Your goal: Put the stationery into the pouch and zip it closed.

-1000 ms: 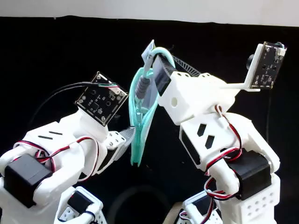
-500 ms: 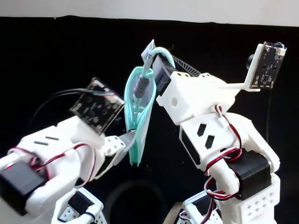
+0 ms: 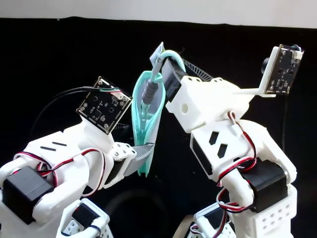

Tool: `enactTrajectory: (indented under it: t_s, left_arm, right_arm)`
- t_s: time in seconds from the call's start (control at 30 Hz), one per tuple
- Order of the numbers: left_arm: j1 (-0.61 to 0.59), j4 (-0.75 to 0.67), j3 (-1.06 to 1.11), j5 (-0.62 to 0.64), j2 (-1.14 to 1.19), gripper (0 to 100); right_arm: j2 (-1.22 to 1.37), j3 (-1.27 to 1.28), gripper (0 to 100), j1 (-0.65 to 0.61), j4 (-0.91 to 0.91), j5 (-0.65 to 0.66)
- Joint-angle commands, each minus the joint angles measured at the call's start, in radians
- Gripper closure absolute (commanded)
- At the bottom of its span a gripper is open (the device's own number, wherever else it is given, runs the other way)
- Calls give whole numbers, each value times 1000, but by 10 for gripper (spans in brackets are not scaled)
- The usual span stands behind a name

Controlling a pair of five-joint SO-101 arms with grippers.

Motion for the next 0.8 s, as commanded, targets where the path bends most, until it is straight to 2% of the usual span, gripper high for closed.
enactTrajectory:
  t_s: [0.0, 0.23, 0.77]
  left_arm:
    - [-12, -3, -1, 8, -1, 765]
    - [-82, -32, 1, 9, -1, 768]
    - [-82, -117, 116, 11, -1, 768]
  right_arm:
    - [1, -36, 991, 12, -22, -8]
    - [-4, -38, 991, 12, -22, -8]
    - [-7, -36, 991, 10, -22, -8]
